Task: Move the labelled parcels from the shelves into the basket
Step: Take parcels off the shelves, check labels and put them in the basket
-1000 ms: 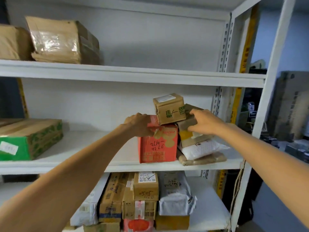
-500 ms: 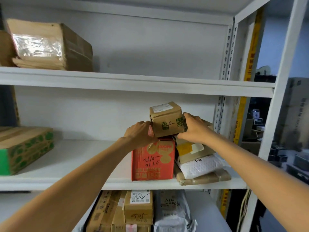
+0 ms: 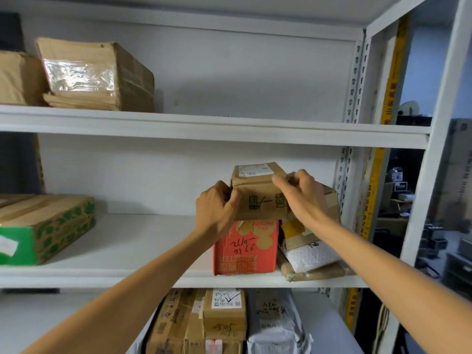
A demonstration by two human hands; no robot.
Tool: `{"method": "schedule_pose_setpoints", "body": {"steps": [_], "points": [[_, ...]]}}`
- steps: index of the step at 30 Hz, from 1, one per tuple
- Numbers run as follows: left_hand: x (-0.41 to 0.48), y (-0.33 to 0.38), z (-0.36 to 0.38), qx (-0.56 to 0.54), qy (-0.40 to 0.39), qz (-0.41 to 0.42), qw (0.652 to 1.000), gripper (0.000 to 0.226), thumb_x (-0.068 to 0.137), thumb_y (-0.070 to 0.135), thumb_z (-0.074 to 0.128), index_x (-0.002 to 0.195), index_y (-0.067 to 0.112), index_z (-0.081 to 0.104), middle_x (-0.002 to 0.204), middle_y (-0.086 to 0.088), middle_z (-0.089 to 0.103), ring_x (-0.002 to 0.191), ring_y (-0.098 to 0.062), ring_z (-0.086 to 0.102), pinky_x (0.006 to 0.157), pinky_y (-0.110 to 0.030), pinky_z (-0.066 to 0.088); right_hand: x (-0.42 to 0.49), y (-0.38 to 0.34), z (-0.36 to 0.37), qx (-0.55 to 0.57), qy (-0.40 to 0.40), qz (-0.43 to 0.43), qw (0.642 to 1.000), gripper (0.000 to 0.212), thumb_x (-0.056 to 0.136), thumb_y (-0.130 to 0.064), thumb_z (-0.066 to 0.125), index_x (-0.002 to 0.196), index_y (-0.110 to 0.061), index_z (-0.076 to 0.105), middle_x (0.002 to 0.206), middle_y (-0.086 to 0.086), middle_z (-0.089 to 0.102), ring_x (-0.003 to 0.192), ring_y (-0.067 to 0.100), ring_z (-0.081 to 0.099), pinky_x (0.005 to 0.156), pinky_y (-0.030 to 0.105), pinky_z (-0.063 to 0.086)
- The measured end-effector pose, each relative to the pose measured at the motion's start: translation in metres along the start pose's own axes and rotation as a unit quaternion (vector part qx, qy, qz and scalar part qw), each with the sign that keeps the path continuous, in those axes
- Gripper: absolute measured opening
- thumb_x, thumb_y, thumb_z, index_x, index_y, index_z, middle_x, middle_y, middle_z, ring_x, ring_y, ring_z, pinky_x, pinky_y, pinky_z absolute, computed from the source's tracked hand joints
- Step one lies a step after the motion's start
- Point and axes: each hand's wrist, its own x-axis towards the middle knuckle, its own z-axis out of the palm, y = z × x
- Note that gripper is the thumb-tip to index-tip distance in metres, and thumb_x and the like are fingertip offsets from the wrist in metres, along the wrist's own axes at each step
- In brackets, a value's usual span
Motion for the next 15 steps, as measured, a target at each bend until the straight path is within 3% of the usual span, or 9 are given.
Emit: {"method": "schedule_pose_setpoints", "body": {"steps": [3, 5, 8, 12, 15], "points": [[-0.003, 0.012, -0.005, -0.04, -0.014, -0.074, 0.996, 0.048, 0.092, 0.06, 0.038, 0.094, 0.015, 0.055, 0.081, -0.001, 0.063, 0.078, -0.023, 0.061, 0.076, -0.04, 0.051, -0.008, -0.01, 0.007, -0.038, 0.034, 0.038, 0.998, 0.053, 0.093, -0.057, 0.048, 0.081, -0.006, 0.042, 0.072, 0.001, 0.049, 0.062, 0.012, 0.047, 0.059, 0.032, 0.041], [-0.004, 0.018, -0.007, -0.059, -0.059, -0.112, 0.99, 0.05, 0.091, 0.062, 0.04, 0.113, 0.019, 0.052, 0.09, -0.001, 0.063, 0.087, -0.025, 0.062, 0.083, -0.042, 0.051, -0.004, -0.008, 0.01, -0.043, 0.019, 0.056, 0.997, 0.058, 0.089, -0.062, 0.052, 0.086, -0.004, 0.05, 0.079, 0.002, 0.056, 0.066, 0.014, 0.053, 0.064, 0.034, 0.047], [-0.003, 0.021, -0.01, -0.075, -0.101, -0.135, 0.983, 0.066, 0.085, 0.067, 0.044, 0.14, 0.03, 0.041, 0.112, -0.006, 0.065, 0.102, -0.028, 0.061, 0.092, -0.042, 0.05, 0.001, -0.008, 0.003, 0.076, -0.033, 0.116, 0.99, 0.053, 0.079, -0.058, 0.067, 0.098, -0.009, 0.063, 0.092, 0.008, 0.069, 0.08, 0.025, 0.068, 0.073, 0.044, 0.059], [-0.005, 0.019, -0.015, -0.164, -0.139, -0.162, 0.963, 0.081, 0.064, 0.059, 0.052, 0.142, 0.038, 0.04, 0.117, -0.004, 0.065, 0.103, -0.026, 0.063, 0.091, -0.045, 0.053, -0.003, -0.006, -0.008, 0.17, -0.132, 0.144, 0.966, 0.03, 0.086, -0.028, 0.071, 0.109, -0.011, 0.063, 0.101, 0.01, 0.07, 0.089, 0.026, 0.069, 0.069, 0.045, 0.061], [-0.008, 0.014, -0.015, -0.166, -0.137, -0.151, 0.965, 0.075, 0.062, 0.055, 0.062, 0.133, 0.033, 0.052, 0.112, -0.006, 0.068, 0.095, -0.026, 0.068, 0.081, -0.045, 0.057, -0.009, 0.0, -0.013, 0.211, -0.181, 0.158, 0.947, 0.03, 0.085, -0.01, 0.071, 0.11, -0.011, 0.055, 0.106, 0.01, 0.067, 0.091, 0.024, 0.067, 0.071, 0.044, 0.059]]}}
